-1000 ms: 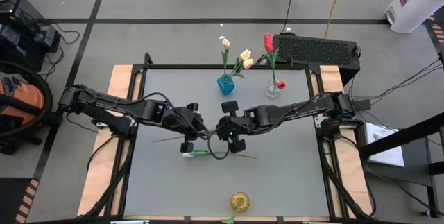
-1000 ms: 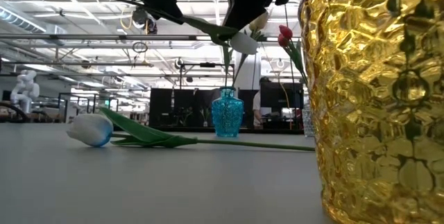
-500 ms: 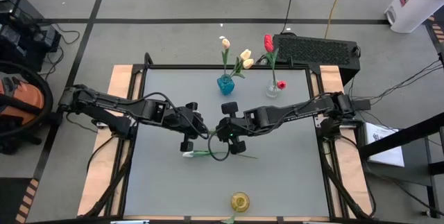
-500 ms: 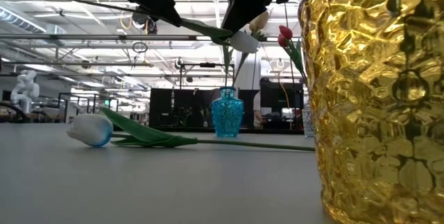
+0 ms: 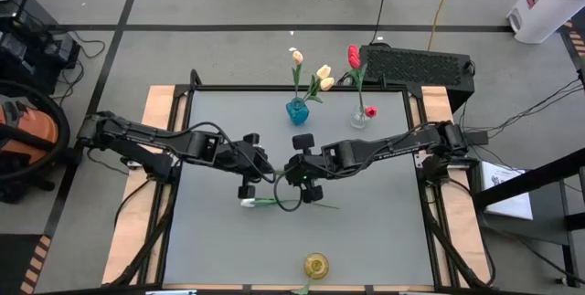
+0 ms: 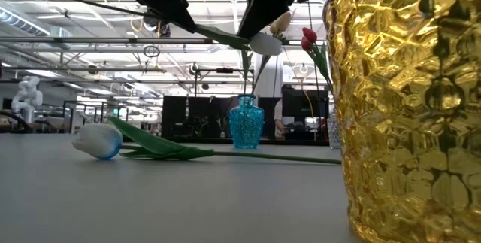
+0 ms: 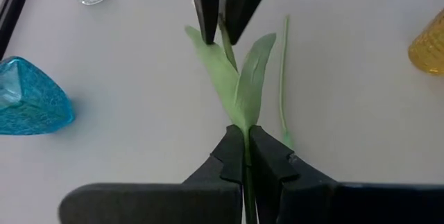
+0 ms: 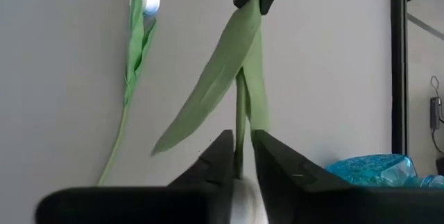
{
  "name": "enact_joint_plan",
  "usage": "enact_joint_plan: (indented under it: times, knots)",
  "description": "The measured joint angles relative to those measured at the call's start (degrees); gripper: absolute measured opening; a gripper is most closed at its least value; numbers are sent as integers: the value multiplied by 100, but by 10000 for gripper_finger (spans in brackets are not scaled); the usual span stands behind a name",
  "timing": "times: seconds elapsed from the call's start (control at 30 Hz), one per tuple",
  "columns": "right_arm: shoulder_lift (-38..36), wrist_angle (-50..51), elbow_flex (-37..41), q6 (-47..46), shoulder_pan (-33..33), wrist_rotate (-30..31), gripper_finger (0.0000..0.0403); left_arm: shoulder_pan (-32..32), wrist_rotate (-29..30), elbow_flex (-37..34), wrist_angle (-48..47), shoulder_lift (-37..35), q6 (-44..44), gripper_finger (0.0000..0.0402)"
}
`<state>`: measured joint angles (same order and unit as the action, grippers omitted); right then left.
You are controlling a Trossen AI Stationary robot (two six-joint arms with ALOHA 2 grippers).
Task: Sort flowers into vase by color
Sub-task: Put the top white flower into the yellow vase
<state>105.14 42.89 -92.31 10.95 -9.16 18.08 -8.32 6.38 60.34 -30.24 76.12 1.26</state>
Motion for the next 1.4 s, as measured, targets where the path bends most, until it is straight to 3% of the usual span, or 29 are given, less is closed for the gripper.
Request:
enact_joint_plan:
  times: [0.27, 0.43, 0.77, 0.93, 1.4]
  knots:
    - [-4, 7, 0, -80, -130, 39, 124, -2, 130, 0, 2, 0, 2, 10]
    - [-143, -11, 2, -157, -256, 576, 147, -2, 166, -2, 8, 0, 4, 10]
    - [-682, -200, 2, -300, -572, 1098, 153, -2, 376, -290, 240, 0, 154, 9]
    - [-1150, -189, 2, -368, -939, 1147, 153, -41, 158, -358, 1198, 0, 48, 9]
    - [-2436, 570, 7, -1098, -2405, 2462, 153, -83, 3, -502, 2901, 0, -1037, 9]
